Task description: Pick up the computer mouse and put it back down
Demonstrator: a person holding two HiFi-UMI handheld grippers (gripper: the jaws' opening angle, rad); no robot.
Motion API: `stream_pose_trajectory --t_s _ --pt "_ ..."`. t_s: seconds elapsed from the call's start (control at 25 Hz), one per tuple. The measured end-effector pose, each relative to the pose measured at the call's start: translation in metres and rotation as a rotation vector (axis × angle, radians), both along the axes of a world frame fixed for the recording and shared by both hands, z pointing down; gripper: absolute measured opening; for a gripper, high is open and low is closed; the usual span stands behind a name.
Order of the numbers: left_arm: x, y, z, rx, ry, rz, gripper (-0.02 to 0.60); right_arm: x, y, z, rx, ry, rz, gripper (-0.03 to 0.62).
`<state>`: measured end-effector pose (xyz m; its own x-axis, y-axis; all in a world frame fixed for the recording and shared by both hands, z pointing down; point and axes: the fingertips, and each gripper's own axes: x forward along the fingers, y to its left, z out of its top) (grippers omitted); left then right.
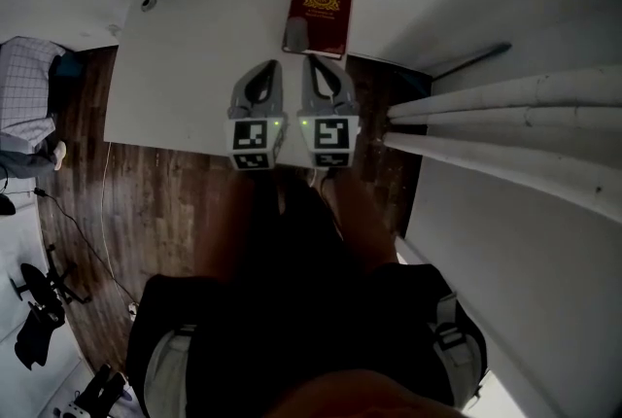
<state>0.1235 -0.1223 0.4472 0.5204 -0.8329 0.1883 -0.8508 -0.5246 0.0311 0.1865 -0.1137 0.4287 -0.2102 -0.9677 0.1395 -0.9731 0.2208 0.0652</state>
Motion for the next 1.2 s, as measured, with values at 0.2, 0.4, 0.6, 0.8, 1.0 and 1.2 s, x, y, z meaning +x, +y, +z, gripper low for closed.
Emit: stream_pose_trajectory --t_s 0.2,0.4,0.6,0.8,1.0,1.2 --pt "-0.001 -0.012 0.022 -0.03 -0.034 0.025 0.002 -0.002 -0.014 0.019 -0.04 -0.04 0.015 0.014" --pt "-0.001 -0.032 0.039 -0.071 -0.058 0.065 0.002 0.006 -0.026 0.044 -0.116 -0.076 0.071 0.014" --pt "0.007 -0.047 0.062 -0.117 -0.081 0.11 0.002 0.011 -0.038 0.063 -0.155 -0.061 0.101 0.014" --pt "0.007 -0.061 0.08 -0.17 -0.093 0.127 0.002 0.011 -0.05 0.075 -0.195 -0.063 0.12 0.014" --pt "0.008 -0.077 0.093 -0.216 -0.105 0.145 0.002 0.009 -0.059 0.085 -0.224 -0.059 0.136 0.014" --pt "0.012 -0.089 0.103 -0.239 -0.115 0.172 0.002 0.01 -0.067 0.092 -0.242 -0.061 0.157 0.014"
